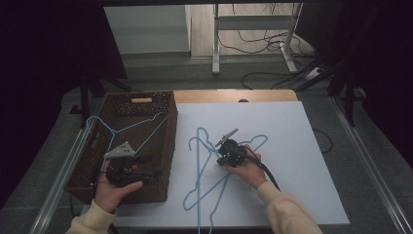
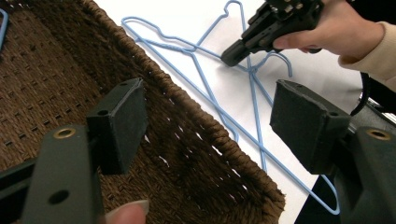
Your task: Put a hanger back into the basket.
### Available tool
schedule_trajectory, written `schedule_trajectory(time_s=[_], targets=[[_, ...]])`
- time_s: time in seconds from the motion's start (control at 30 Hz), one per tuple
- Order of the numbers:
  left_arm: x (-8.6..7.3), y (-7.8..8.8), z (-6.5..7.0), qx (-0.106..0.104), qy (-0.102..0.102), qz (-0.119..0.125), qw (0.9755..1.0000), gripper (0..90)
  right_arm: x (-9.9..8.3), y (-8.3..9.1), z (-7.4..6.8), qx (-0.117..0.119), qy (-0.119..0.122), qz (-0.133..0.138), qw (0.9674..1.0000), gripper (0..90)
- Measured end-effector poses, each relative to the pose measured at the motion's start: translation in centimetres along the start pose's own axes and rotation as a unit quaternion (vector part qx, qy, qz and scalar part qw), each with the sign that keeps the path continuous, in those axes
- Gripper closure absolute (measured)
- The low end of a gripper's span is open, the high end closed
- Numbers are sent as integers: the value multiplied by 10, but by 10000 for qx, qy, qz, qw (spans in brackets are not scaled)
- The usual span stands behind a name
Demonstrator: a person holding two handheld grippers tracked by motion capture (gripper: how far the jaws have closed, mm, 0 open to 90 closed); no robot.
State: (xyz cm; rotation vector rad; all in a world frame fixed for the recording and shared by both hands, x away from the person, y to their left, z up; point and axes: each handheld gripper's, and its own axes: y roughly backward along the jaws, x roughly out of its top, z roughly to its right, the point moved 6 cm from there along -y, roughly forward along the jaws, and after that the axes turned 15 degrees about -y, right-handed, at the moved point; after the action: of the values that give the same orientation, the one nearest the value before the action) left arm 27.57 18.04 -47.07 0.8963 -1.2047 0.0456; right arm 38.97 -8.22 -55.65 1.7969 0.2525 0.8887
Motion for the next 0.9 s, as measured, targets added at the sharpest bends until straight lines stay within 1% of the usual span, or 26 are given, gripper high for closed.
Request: schedule_trajectory(time_s=[0.07, 0.1, 0.13, 0.17, 0.2, 0.23, 0.27, 0.3, 0.4, 0.5, 0.53, 0.57, 0.63, 0.67, 0.7, 0.8, 0.83, 0.9], targets=[[0, 0, 0, 4, -2, 4, 10000, 273, 5, -6, 0, -132, -66, 74, 9999, 899], [0, 0, 0, 4, -2, 3, 10000, 273, 5, -6, 0, -132, -66, 74, 9999, 899], [0, 0, 1, 4, -5, 1, 10000, 273, 7, -8, 2, -263, -105, 102, 9995, 899], [0, 0, 1, 4, -10, -2, 10000, 273, 7, -8, 2, -263, -105, 102, 9995, 899], [0, 0, 1, 2, -15, -11, 10000, 273, 8, -7, 6, -481, -181, 113, 9986, 900], [0, 0, 1, 0, -18, -12, 10000, 273, 8, -7, 6, -481, -181, 113, 9986, 900], [0, 0, 1, -2, -18, -13, 10000, 273, 7, -4, 12, -649, -282, 121, 9974, 900], [0, 0, 1, -2, -17, -13, 10000, 273, 7, -4, 12, -649, -282, 121, 9974, 900], [0, 0, 0, -4, -14, -13, 10000, 273, 4, 2, 25, -848, -472, 131, 9952, 900], [0, -1, 0, -5, -12, -19, 10000, 273, 0, 7, 38, -927, -732, 142, 9929, 900], [0, -1, 0, -6, -11, -26, 10000, 273, -2, 9, 46, -984, -873, 139, 9912, 900], [0, -1, 0, -6, -12, -26, 10000, 273, -2, 9, 46, -984, -873, 139, 9912, 900], [0, -1, 1, -14, -19, -27, 10000, 273, -4, 12, 51, -1059, -969, 145, 9895, 900], [0, -2, 1, -14, -16, -31, 10000, 273, -5, 15, 54, -1044, -1012, 174, 9892, 899], [0, -2, 1, -16, -15, -34, 10000, 273, -5, 15, 54, -1044, -1012, 174, 9892, 899], [0, -2, 1, -19, -16, -31, 10000, 273, -4, 23, 53, -852, -982, 296, 9911, 894], [1, -2, 2, -24, -23, -22, 10000, 273, -4, 28, 53, -765, -935, 338, 9921, 881], [2, -1, 3, -38, -51, 1, 10000, 273, -9, 42, 51, -597, -748, 297, 9950, 848]])
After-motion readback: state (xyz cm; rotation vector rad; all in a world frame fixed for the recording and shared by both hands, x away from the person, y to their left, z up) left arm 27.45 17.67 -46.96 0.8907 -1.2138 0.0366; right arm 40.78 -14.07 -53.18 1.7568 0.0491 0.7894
